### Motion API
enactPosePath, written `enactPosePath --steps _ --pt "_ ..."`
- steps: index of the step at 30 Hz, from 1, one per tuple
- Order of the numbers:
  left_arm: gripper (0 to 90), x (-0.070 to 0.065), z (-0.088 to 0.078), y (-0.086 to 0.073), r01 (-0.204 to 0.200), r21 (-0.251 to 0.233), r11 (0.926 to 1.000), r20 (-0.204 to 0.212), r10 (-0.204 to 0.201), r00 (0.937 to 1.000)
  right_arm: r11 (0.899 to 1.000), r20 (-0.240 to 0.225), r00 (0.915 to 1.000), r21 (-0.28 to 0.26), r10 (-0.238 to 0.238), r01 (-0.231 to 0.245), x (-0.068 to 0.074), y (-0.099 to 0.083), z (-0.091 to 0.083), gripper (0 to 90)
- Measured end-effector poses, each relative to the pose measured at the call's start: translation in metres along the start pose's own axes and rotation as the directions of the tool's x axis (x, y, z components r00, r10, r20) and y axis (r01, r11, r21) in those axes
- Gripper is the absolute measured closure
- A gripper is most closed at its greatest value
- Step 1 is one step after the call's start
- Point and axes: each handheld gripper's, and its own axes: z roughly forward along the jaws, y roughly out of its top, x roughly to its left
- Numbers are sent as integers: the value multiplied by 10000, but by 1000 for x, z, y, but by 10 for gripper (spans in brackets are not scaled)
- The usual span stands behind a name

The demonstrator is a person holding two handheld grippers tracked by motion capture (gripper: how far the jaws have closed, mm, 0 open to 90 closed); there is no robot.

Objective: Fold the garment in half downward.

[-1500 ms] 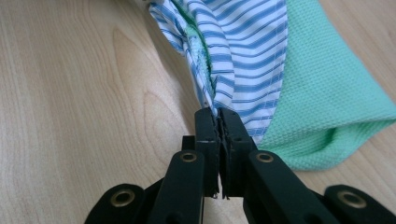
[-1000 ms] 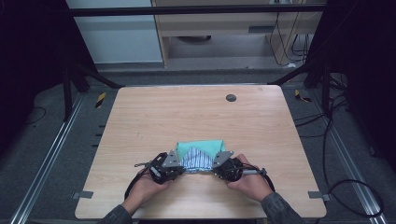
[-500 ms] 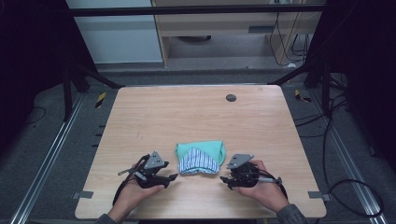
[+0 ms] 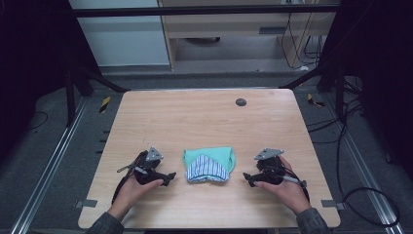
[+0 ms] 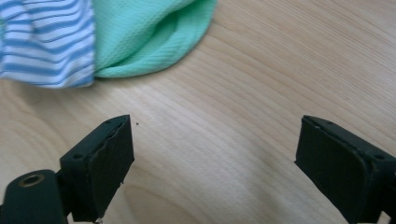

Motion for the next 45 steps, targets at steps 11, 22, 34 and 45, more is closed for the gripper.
enactPosePath --steps 11,22,34,45 --pt "51 31 15 13 -207 499 9985 -621 238 9978 9931 364 9925 123 1164 -1169 -39 5 18 75" --pt "53 57 29 18 730 -282 9969 -1177 -758 9901 9748 906 9711 -536 2206 -2164 -67 8 31 80" --pt "41 68 36 15 1298 -776 9885 -1235 -1387 9826 9605 1607 9488 -1072 2718 -2570 -79 5 39 72" --pt "24 70 38 15 1313 -921 9870 -1302 -1427 9812 9623 2093 9403 -1043 2683 -2513 -77 7 43 49"
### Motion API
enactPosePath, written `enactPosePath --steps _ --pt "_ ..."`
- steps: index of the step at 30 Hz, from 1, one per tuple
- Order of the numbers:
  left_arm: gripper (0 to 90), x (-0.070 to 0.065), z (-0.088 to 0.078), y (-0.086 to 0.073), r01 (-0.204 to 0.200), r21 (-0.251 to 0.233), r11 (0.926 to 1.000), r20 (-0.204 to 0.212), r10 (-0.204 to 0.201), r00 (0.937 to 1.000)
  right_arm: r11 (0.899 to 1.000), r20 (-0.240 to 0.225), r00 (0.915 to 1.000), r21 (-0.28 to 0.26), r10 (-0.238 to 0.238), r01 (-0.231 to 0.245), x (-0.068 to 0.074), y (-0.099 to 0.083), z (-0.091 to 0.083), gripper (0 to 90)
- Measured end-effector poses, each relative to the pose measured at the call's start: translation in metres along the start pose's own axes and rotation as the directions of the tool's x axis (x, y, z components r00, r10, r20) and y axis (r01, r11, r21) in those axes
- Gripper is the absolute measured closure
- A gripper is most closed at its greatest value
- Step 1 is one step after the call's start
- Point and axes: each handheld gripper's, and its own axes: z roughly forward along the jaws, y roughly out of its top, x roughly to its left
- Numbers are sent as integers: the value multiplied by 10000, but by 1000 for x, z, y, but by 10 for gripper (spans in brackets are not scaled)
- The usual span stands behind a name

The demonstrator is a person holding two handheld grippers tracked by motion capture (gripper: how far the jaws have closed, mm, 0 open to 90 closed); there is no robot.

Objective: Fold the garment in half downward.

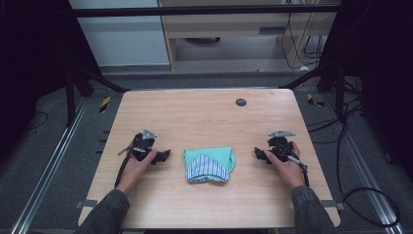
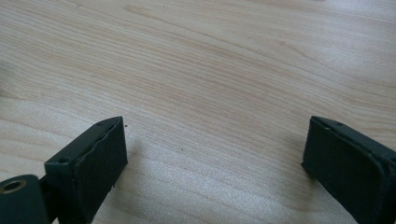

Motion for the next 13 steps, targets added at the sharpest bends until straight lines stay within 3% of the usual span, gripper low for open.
enactPosePath --steps 4,6,7,13 --pt "0 -2 0 0 265 96 9996 -197 -263 9995 9982 573 9967 145 579 -588 5 1 2 4" --pt "0 -2 1 0 327 93 9994 -249 -325 9992 9977 747 9951 147 649 -662 6 1 2 4" --pt "0 -2 1 0 359 97 9993 -272 -356 9990 9944 1021 9894 124 1030 -1048 11 2 3 2" --pt "0 -2 1 0 370 89 9993 -255 -368 9990 9891 1469 9785 71 1445 -1472 17 4 5 3"
